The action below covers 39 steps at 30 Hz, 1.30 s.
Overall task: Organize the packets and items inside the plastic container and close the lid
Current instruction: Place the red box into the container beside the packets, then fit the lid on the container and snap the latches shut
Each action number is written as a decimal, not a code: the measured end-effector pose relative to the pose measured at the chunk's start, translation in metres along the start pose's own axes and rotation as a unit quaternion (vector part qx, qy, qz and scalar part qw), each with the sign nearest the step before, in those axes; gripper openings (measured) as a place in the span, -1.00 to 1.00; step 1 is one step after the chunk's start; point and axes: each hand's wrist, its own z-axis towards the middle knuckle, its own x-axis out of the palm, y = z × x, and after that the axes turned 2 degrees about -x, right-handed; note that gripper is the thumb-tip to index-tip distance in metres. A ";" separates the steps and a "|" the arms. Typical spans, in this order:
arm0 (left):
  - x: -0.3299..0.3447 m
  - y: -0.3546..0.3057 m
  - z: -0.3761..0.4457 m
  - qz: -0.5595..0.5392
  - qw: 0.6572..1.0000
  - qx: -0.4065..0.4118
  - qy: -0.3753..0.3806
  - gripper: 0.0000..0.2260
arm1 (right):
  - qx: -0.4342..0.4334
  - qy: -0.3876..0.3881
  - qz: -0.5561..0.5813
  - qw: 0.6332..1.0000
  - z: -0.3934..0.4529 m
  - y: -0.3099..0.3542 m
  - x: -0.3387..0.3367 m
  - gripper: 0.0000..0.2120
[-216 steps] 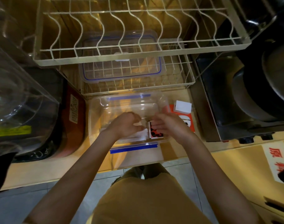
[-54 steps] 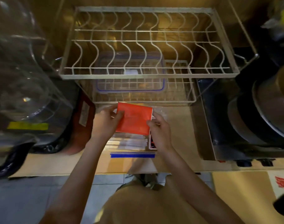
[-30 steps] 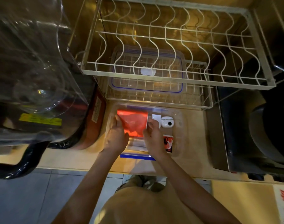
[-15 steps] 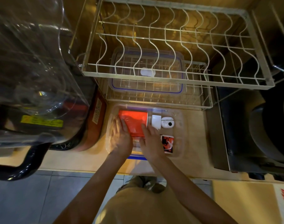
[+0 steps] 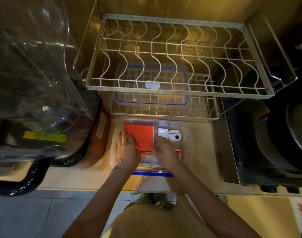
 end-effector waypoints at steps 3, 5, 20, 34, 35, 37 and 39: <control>-0.027 -0.016 0.003 0.001 1.000 0.020 -0.013 -0.63 | 0.030 0.003 0.009 0.999 0.005 0.007 -0.035 -0.72; -0.049 -0.027 0.007 -0.002 0.998 0.046 -0.032 -0.71 | 0.031 0.003 0.002 1.000 0.007 0.010 -0.059 -0.73; -0.048 -0.026 0.083 0.094 0.947 0.254 -0.173 -0.60 | -0.120 -0.183 -0.345 0.913 0.061 -0.006 -0.091 -0.45; -0.055 -0.019 0.080 0.055 0.937 0.287 -0.192 -0.70 | -0.169 -0.263 -0.301 0.901 0.045 -0.022 -0.076 -0.67; -0.057 -0.019 0.073 0.048 0.933 0.293 -0.204 -0.72 | -0.174 -0.276 -0.295 0.898 0.041 -0.023 -0.077 -0.68; -0.063 -0.021 0.057 0.035 0.924 0.311 -0.221 -0.76 | -0.187 -0.296 -0.281 0.894 0.030 -0.023 -0.080 -0.70; -0.067 -0.022 0.041 0.029 0.913 0.332 -0.234 -0.77 | -0.194 -0.308 -0.254 0.896 0.019 -0.022 -0.084 -0.72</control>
